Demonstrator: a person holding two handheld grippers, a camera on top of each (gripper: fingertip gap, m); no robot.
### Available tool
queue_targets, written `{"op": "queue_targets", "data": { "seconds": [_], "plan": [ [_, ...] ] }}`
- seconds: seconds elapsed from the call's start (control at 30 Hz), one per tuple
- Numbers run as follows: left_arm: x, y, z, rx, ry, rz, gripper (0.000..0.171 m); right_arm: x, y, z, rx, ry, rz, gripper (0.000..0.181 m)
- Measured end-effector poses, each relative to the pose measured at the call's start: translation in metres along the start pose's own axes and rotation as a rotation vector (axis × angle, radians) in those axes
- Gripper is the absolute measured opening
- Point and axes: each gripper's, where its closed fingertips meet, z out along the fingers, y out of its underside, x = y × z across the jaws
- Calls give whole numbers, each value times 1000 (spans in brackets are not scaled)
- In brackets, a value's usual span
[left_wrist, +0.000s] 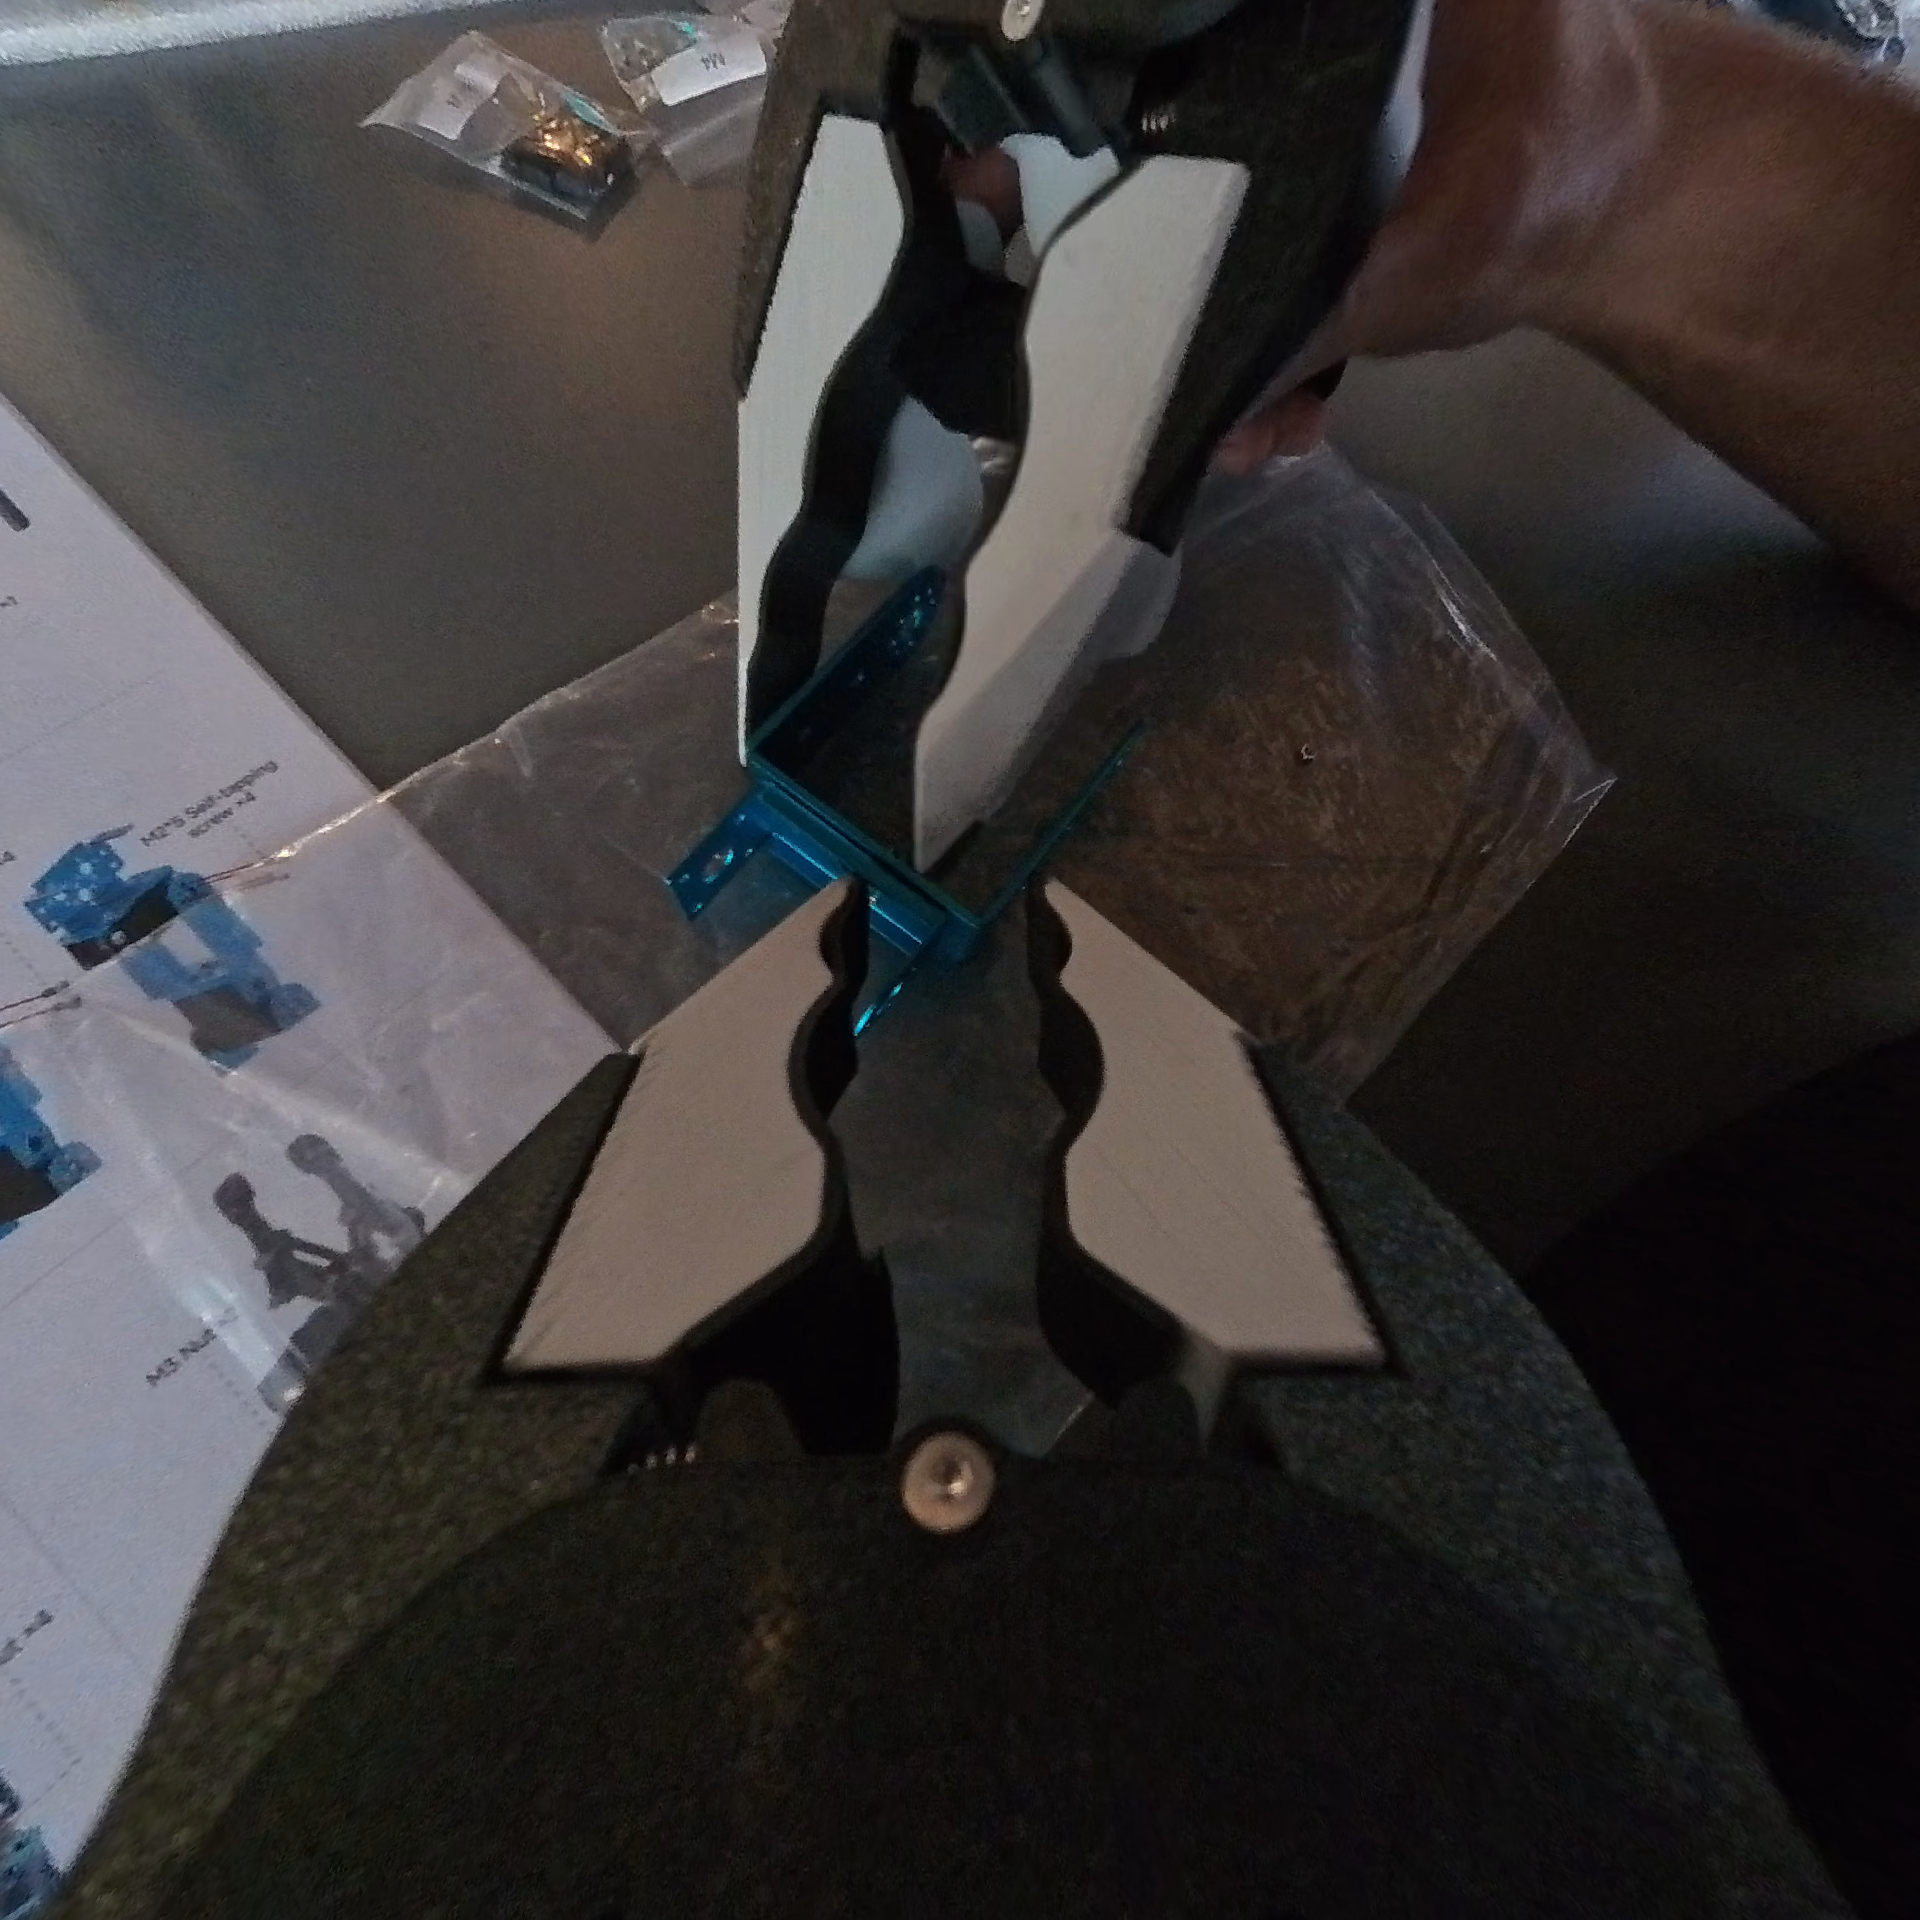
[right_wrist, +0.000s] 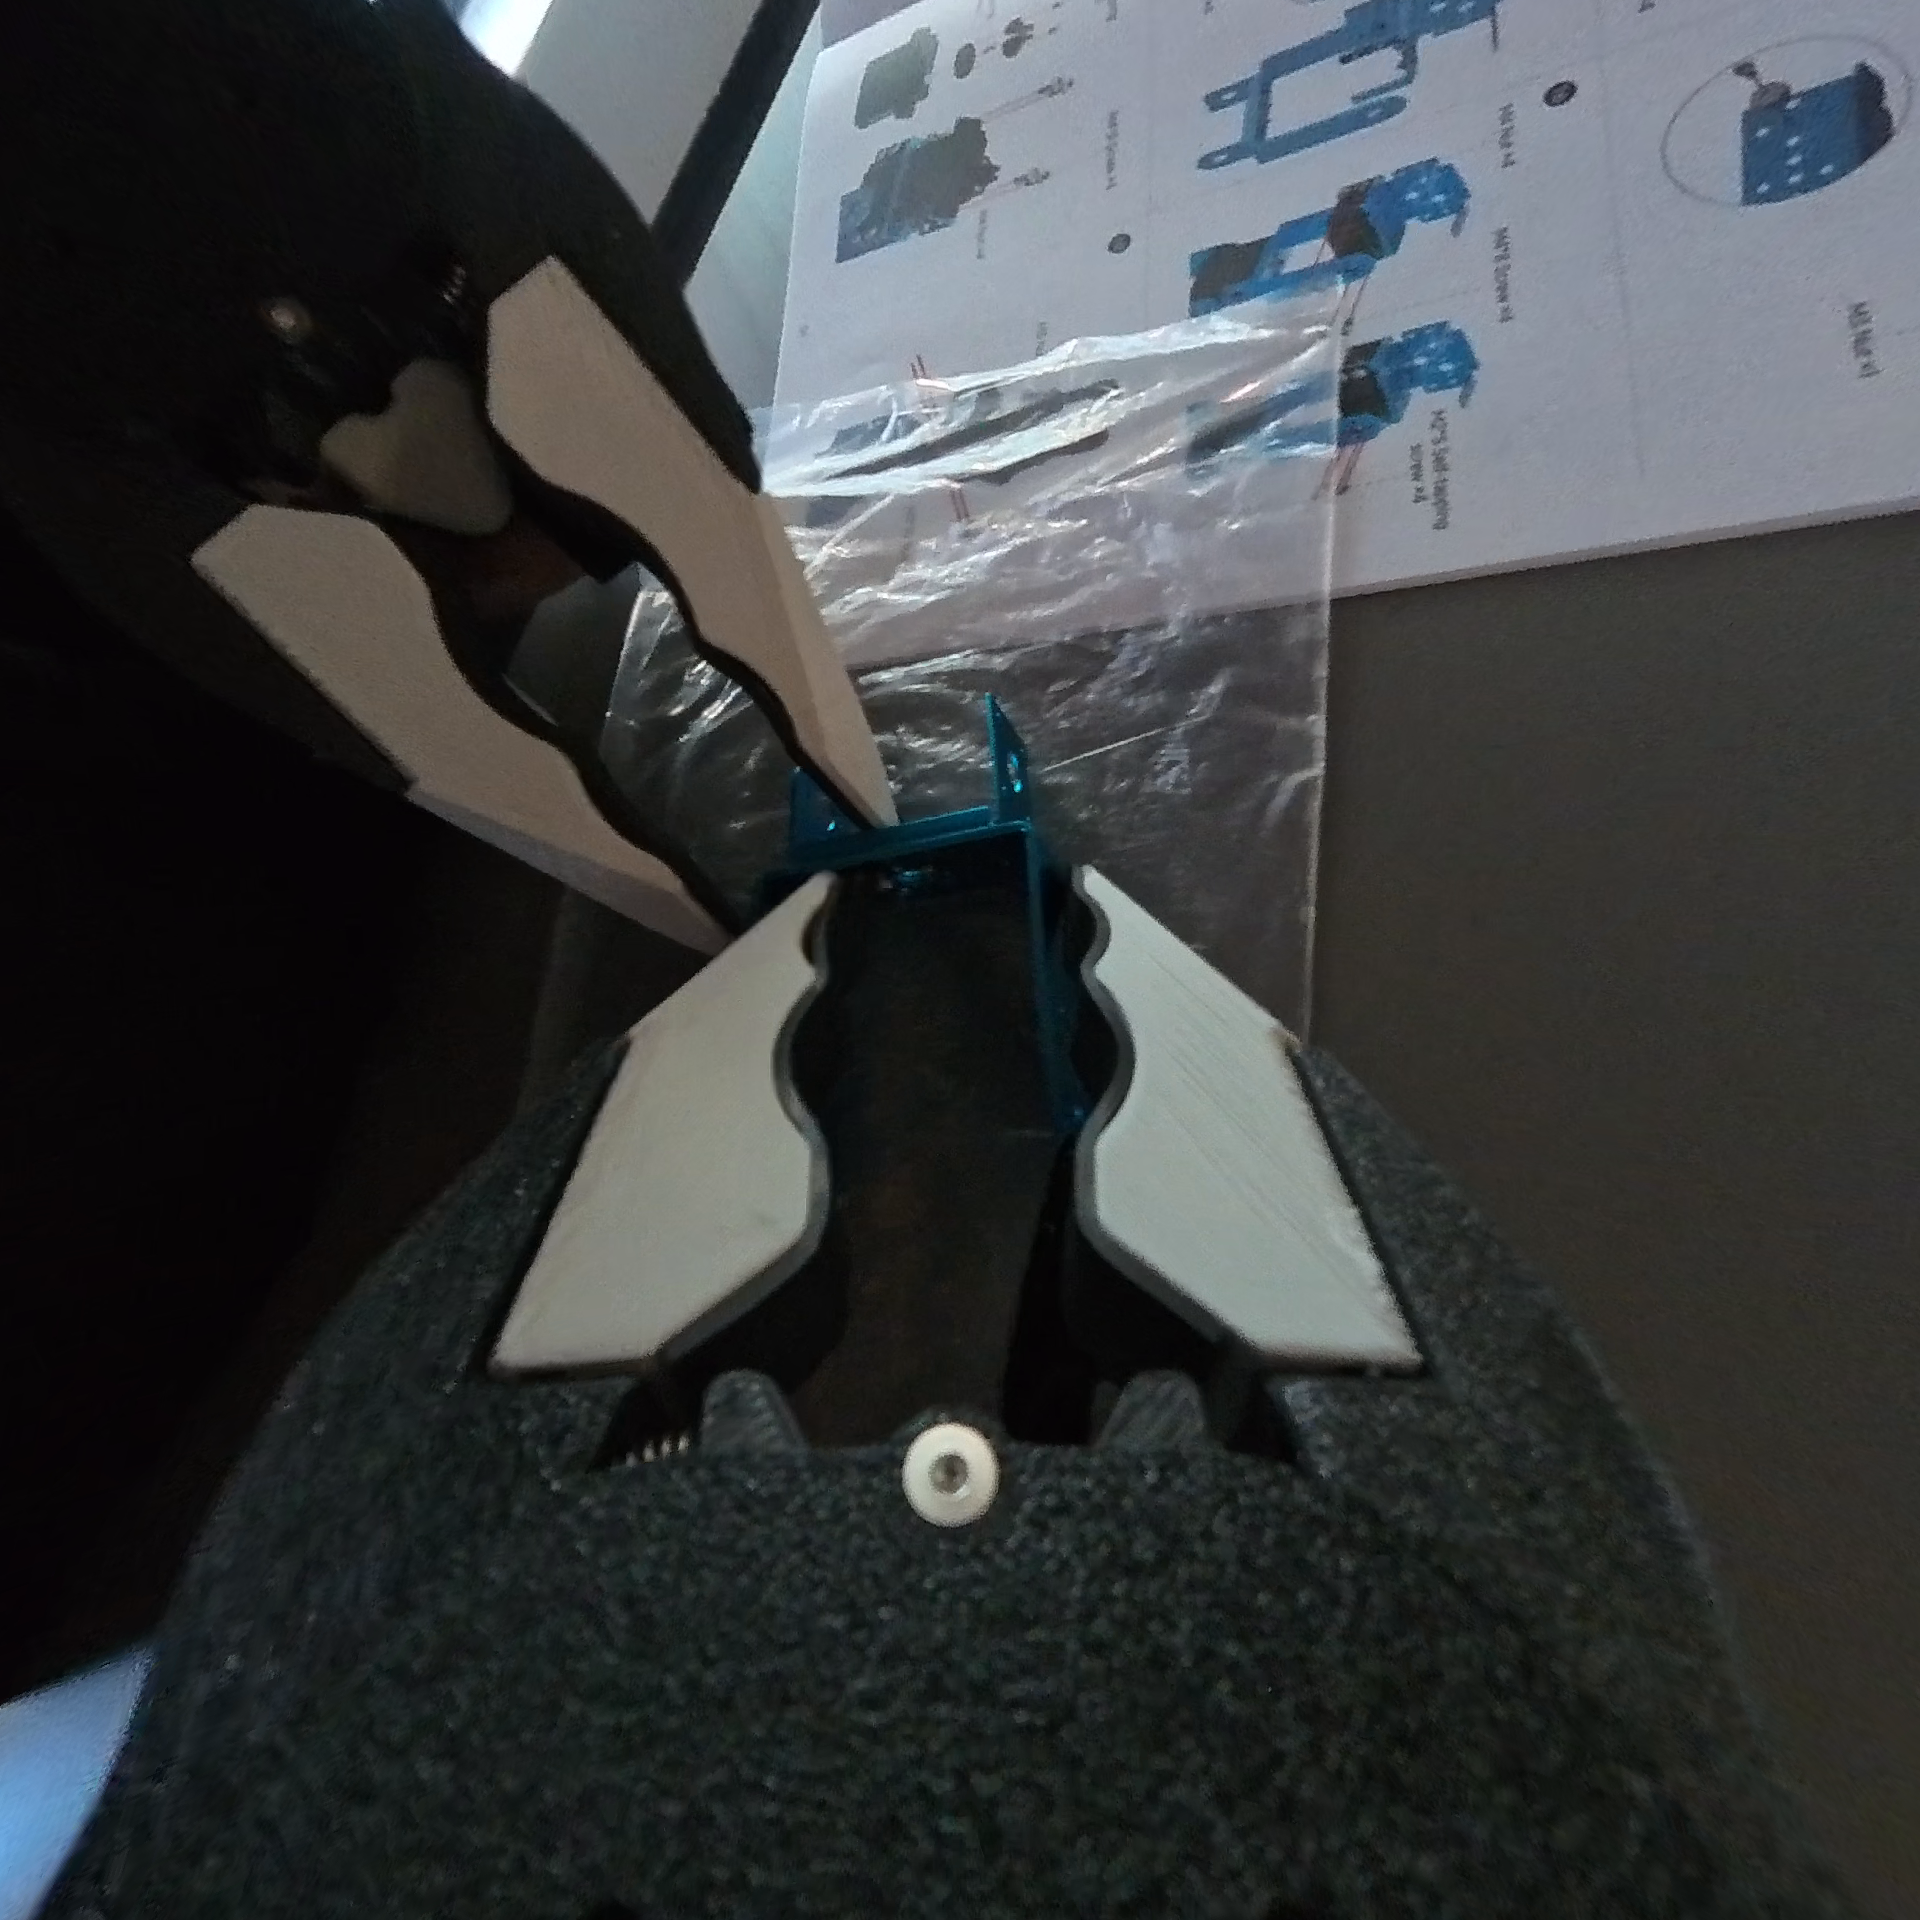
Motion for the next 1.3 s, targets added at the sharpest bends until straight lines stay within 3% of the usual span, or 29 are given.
{"op": "queue_targets", "data": {
  "seconds": [0.17, 0.4, 0.6, 0.8, 1.03, 1.3],
  "plan": [
    [0, 0, 0, -1, -1, 0, 30, 3, 1, 2, -29, 67, -57, 38],
    [1, 1, 0, -1, 4, -1, 30, 2, 0, 0, 9, -13, 38, 37],
    [0, 1, 0, -2, 3, -1, 30, 2, 1, 2, -24, 59, -52, 38],
    [1, 1, -1, -1, 4, 0, 30, 3, -1, 0, 6, -20, 67, 35],
    [1, 0, 0, -3, 7, 1, 29, 2, 2, 2, -42, 67, -54, 37],
    [2, 1, 0, -8, 3, 17, 29, 2, 0, -1, -1, -24, 64, 35]
  ]
}}
